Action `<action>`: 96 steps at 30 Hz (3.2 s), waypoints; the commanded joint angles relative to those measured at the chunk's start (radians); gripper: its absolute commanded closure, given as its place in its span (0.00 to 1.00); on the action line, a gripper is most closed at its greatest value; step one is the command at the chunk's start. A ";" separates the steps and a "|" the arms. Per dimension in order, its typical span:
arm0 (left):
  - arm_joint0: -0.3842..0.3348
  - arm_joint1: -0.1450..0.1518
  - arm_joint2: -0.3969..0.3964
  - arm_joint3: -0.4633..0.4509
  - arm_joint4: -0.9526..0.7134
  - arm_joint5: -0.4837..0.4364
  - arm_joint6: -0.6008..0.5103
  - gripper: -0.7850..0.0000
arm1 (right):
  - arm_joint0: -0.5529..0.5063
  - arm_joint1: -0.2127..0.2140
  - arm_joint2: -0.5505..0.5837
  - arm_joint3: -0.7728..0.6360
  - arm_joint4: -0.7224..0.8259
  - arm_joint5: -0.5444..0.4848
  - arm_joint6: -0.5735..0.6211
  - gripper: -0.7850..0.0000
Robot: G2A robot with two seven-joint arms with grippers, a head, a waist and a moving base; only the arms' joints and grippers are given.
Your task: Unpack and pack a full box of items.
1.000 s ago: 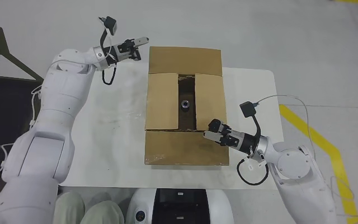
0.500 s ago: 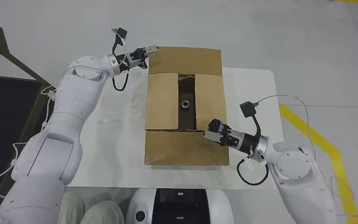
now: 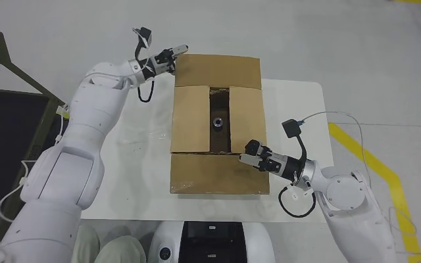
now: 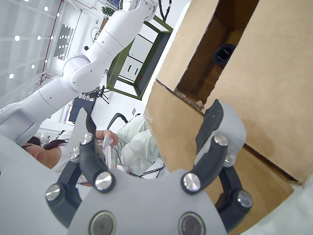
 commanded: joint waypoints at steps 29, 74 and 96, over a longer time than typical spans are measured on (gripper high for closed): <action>0.089 0.046 -0.137 -0.193 -0.250 0.012 -0.304 0.00 | 0.000 0.000 0.000 0.000 0.000 0.000 0.000 0.00; 0.191 0.128 -0.059 -0.325 -0.133 0.061 -0.353 0.00 | 0.000 0.000 0.000 0.000 0.000 0.000 0.000 0.00; 0.191 0.128 -0.059 -0.325 -0.133 0.061 -0.353 0.00 | 0.000 0.000 0.000 0.000 0.000 0.000 0.000 0.00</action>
